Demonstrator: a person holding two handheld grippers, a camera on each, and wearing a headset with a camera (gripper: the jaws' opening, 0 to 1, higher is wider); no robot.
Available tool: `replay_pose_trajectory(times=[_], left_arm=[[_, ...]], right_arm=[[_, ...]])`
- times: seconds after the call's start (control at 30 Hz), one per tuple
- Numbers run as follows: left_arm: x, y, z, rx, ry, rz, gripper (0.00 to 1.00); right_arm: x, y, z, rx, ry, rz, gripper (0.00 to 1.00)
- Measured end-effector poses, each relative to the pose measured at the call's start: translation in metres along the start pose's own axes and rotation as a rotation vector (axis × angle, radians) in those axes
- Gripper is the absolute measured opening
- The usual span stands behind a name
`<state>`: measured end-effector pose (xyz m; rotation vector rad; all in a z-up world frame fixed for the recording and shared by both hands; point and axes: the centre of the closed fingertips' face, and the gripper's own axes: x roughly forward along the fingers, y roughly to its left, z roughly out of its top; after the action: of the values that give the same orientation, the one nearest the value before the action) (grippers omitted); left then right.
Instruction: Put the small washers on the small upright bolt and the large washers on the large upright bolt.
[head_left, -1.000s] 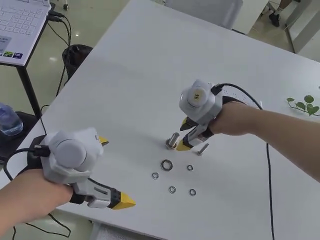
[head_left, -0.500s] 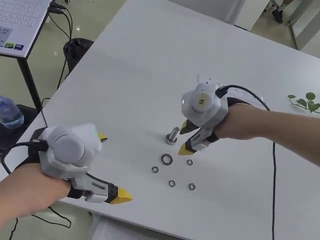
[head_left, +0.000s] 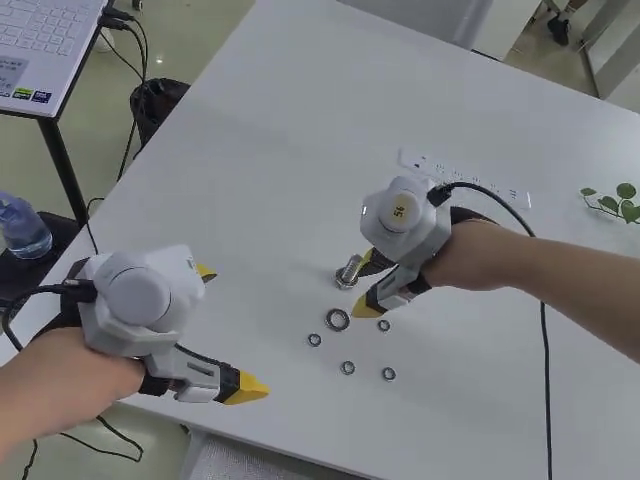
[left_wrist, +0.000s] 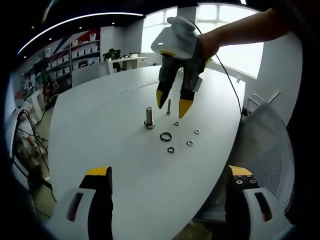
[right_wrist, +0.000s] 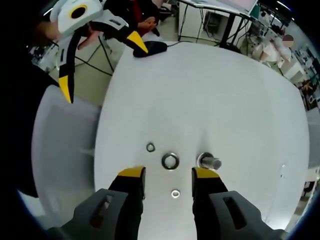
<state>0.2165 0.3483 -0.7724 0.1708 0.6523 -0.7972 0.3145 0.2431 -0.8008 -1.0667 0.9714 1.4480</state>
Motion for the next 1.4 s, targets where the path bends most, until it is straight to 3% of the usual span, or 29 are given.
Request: replay_pose_trajectory(times=[0.2, 0.63, 0.9, 1.4], left_arm=[[0.0, -0.004, -0.002, -0.006, 0.004, 0.0, 0.93], [-0.003, 0.001, -0.004, -0.012, 0.011, 0.01, 0.92], [-0.003, 0.001, -0.005, -0.012, 0.016, 0.008, 0.91], [-0.001, 0.001, -0.004, -0.018, 0.022, 0.004, 0.9]], right_arm=[[0.01, 0.003, -0.004, 0.013, -0.005, 0.004, 0.39], [0.037, -0.002, -0.013, -0.018, 0.031, -0.01, 0.38], [0.057, -0.001, -0.019, 0.002, 0.024, -0.007, 0.37], [0.071, -0.007, -0.02, -0.013, 0.038, -0.021, 0.37]])
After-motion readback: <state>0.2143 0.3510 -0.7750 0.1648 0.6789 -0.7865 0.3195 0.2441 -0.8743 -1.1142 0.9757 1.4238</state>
